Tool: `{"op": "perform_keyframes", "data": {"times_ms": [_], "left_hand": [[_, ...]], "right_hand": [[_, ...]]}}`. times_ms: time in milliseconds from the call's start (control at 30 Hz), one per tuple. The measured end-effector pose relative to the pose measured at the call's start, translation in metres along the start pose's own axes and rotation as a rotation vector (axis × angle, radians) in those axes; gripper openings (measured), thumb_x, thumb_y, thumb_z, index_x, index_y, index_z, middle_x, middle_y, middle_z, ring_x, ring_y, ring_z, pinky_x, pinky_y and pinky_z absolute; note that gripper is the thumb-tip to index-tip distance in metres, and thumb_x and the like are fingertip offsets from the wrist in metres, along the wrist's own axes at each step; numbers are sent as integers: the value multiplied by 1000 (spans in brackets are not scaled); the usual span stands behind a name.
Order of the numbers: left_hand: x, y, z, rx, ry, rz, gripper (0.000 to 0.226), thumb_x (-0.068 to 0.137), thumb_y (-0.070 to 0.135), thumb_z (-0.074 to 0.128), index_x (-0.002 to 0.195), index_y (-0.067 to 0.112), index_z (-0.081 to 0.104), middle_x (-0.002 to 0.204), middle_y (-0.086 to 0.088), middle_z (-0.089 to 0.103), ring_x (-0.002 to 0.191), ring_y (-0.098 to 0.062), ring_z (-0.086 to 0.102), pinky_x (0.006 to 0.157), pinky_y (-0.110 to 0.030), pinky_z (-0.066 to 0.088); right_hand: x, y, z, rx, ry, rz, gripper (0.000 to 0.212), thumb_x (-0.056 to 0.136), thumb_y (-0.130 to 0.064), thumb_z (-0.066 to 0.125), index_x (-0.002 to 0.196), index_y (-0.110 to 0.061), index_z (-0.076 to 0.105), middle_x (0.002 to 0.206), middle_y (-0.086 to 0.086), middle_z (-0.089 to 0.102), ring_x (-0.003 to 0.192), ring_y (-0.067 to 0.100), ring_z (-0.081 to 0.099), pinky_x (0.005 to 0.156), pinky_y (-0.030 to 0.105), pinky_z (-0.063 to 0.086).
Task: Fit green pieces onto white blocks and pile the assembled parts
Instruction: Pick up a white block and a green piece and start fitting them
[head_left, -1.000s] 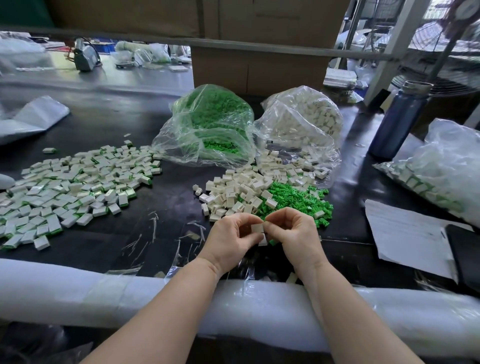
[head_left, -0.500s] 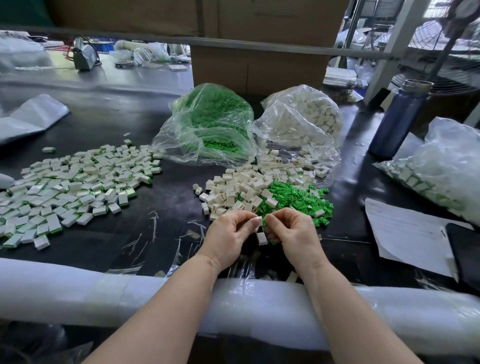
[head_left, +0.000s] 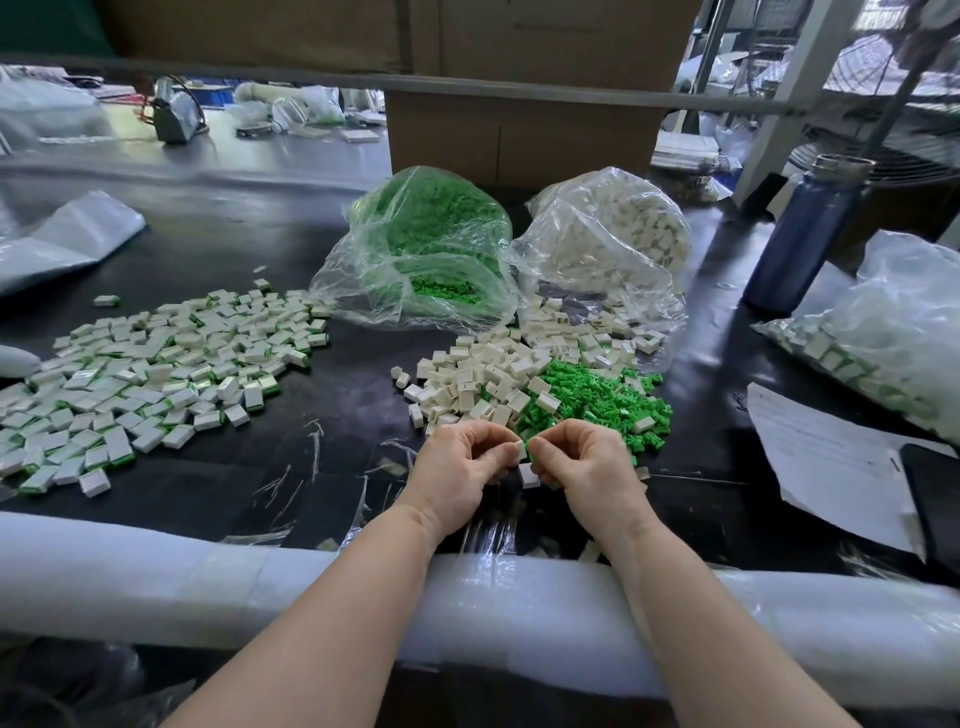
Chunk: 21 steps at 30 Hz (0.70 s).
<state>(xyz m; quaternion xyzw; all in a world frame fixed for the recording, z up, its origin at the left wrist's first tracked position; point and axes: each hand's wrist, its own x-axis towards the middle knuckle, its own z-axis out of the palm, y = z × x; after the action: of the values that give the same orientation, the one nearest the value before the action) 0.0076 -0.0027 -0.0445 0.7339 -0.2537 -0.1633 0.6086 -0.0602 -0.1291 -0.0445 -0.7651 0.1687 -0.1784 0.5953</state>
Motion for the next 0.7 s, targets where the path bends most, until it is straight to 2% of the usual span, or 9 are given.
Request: {"op": "perform_keyframes", "data": {"times_ms": [100,200,333,500,567,700], "left_hand": [[0,0,0,41,-14,4,9,85,7,65,82,16,68,74,2,64,64,-1,57,65,-13,48],[-1,0,0,71,-31,9,12,84,7,65,80,18,68,73,4,63,62,0,57,67,-13,48],[-1,0,1,98,6,20,8,85,11,65,87,17,68,75,2,65,68,-7,59,72,-18,51],[-2,2,4,125,-8,40,15,87,16,64,100,20,69,80,-7,65,74,-15,61,78,-28,55],[-2,2,4,142,2,46,12,87,16,64,95,23,68,80,-7,66,74,-15,61,76,-28,55],[-1,0,4,193,46,43,14,84,15,66,79,28,64,66,8,60,61,-5,53,62,-16,48]], "right_hand": [[0,-1,0,-61,-22,-9,20,85,-6,65,67,-16,63,57,-4,60,49,2,53,54,17,45],[0,-1,0,-131,-29,-26,21,84,-8,65,66,-17,62,57,-4,58,52,6,52,58,25,46],[-2,-2,1,-136,8,-63,18,84,-10,66,69,-19,63,62,-4,61,58,9,56,61,28,50],[-2,-3,0,-47,76,-104,18,80,-6,70,69,-19,65,60,-6,63,53,0,55,56,16,47],[-3,-4,0,-30,65,-138,20,80,-2,70,69,-18,66,61,-8,64,55,-2,56,58,13,46],[-5,-6,1,-65,8,-186,18,80,2,68,74,-15,71,69,-9,67,65,-3,61,67,9,46]]}}
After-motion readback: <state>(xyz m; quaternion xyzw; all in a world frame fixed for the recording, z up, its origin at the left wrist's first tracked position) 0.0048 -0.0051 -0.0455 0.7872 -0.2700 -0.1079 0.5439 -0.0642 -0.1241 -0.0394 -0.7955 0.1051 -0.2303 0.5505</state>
